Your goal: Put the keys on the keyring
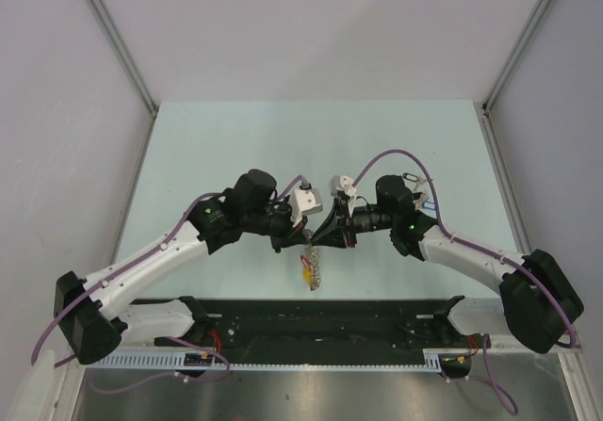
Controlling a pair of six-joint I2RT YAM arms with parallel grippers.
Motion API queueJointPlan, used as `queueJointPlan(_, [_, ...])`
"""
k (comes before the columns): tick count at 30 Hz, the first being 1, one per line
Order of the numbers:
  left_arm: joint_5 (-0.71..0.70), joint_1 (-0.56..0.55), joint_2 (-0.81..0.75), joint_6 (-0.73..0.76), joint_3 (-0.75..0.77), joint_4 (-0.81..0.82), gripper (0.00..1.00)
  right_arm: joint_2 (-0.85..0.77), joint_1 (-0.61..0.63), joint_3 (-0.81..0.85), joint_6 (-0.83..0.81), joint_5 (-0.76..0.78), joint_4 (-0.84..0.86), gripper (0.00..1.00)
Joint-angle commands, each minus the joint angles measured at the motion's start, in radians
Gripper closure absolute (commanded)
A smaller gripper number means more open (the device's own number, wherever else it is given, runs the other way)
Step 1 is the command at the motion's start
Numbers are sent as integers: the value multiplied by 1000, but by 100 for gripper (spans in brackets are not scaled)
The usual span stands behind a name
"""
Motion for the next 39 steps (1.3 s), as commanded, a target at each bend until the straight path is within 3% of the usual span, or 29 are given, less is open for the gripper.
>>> queueJointPlan(1, [45,6,4,27,32,15,100,-23,12,47,-18,-10,14,80])
queueJointPlan(9, [48,6,17,27,39,2,100,-22,16,52,-18,-16,9,81])
queueJointPlan(18, [39,6,-17,16,28,32,100,-3,24,66,-18,-19,-21,100])
queueJointPlan(25, [23,19,-78,-7,-1,92,100,-6,32,78,-50,-7,-55,100])
queueJointPlan(39, [57,24,-80,-7,-2,97,100,-8,36,83,-52,4,-66,86])
